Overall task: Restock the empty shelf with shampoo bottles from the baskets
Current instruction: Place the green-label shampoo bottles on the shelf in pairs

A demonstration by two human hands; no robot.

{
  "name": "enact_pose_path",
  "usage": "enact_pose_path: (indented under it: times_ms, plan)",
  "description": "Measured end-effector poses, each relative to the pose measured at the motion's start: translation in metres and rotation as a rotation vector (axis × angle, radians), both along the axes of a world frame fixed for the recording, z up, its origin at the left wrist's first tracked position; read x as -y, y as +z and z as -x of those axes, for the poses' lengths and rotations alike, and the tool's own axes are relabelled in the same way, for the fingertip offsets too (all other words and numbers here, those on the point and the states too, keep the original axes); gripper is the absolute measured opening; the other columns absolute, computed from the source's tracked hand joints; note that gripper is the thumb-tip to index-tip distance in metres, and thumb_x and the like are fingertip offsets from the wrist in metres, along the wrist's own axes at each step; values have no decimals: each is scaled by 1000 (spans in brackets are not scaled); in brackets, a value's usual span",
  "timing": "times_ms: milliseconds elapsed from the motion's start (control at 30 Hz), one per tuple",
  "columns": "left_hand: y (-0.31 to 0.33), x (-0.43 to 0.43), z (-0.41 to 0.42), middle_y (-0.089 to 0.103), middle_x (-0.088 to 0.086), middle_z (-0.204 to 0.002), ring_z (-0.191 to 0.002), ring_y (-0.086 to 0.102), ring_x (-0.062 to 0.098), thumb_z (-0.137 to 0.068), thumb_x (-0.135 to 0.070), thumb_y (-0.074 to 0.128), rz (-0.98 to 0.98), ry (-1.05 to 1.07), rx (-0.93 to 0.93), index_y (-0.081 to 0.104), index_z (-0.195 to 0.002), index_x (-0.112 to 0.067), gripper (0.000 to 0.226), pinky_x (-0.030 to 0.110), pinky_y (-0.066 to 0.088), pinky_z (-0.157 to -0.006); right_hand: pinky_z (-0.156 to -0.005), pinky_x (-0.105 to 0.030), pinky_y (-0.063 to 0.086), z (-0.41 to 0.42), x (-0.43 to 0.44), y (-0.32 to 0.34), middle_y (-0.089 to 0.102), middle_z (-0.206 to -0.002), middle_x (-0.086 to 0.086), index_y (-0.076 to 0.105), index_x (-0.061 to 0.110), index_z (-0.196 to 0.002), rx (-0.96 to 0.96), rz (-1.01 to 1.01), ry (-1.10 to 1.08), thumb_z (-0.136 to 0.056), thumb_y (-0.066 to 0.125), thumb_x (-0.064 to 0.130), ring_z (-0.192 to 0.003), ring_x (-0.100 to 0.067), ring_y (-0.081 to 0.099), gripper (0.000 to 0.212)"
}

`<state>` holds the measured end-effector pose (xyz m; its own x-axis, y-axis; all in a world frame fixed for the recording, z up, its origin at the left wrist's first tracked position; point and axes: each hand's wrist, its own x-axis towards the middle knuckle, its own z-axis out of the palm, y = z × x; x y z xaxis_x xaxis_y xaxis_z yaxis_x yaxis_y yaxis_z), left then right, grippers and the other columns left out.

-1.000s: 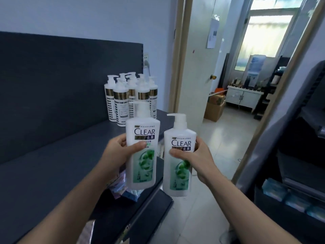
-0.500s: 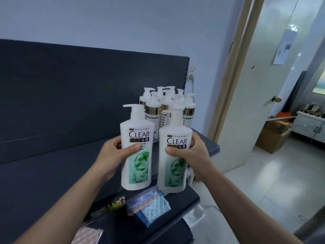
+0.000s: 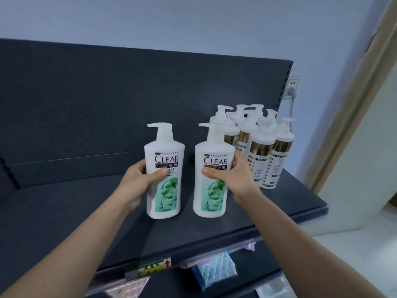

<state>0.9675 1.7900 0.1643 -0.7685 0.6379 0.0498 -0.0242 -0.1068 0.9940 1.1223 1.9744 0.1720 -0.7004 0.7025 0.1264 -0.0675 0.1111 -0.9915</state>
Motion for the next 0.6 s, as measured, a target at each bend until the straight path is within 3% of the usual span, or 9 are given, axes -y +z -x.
enact_pose_path:
  times_ms: [133, 600]
  plan:
    - [-7, -10, 26, 77, 0, -87, -74, 73, 13, -79, -2, 72, 4, 15, 15, 68, -96, -13, 20, 22, 55, -57, -83, -40, 60, 32, -10, -4, 75, -105, -3, 57, 11, -118, 16, 3, 10, -56, 94, 4, -96, -18, 73, 72]
    - [-18, -42, 91, 74, 1, -107, -100, 70, 17, -71, -10, 76, -5, -36, -5, 63, -111, -15, 43, 21, 55, -72, -86, -40, 58, 121, -41, -15, 74, -103, 2, 57, 24, -109, 13, 41, 65, -60, 90, -1, -96, -14, 72, 64]
